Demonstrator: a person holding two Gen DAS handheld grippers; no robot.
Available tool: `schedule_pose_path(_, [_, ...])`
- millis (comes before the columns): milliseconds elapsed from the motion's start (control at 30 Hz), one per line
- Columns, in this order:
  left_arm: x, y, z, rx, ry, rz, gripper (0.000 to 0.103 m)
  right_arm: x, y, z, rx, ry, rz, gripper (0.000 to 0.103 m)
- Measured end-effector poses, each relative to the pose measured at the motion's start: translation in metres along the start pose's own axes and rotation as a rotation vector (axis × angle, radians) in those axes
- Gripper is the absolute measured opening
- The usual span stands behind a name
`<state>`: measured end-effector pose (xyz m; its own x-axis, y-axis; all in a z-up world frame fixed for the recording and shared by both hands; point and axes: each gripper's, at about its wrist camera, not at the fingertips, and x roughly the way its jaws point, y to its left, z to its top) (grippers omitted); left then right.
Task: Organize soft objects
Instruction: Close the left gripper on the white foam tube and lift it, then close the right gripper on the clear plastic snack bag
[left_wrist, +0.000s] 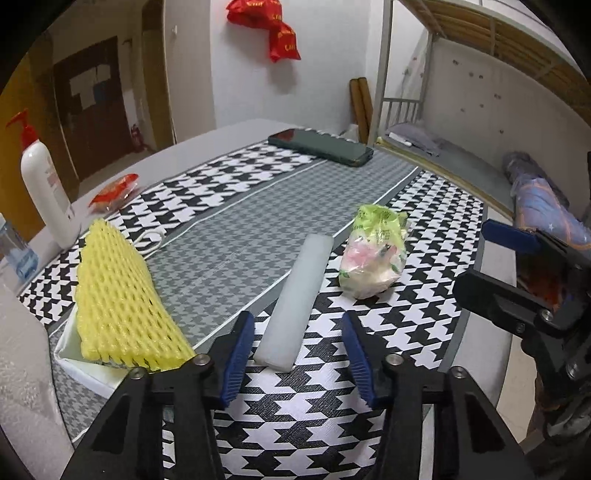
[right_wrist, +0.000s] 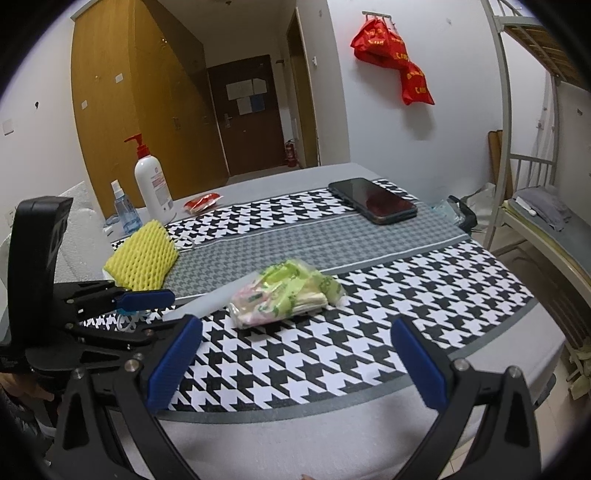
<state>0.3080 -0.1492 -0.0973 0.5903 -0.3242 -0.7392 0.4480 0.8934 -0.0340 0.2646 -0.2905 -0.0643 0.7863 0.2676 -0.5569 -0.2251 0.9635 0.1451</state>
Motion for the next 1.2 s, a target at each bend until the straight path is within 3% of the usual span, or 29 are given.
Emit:
schedule_pose_path(467, [0.009, 0.000, 0.001, 0.020, 0.036, 0.049, 0.023, 0.020, 0.006, 0.005, -0.013, 0.022, 0.019, 0.103])
schedule_pose_path(600, [0.004, 0.006, 0.000, -0.013, 0.016, 0.013, 0.018, 0.026, 0.009, 0.006, -0.020, 0.039, 0.016, 0.103])
schedule_pose_path(1200, [-0.025, 0.016, -0.004, -0.066, -0.129, -0.020, 0.017, 0.044, 0.023, 0.015, -0.041, 0.086, 0.016, 0.103])
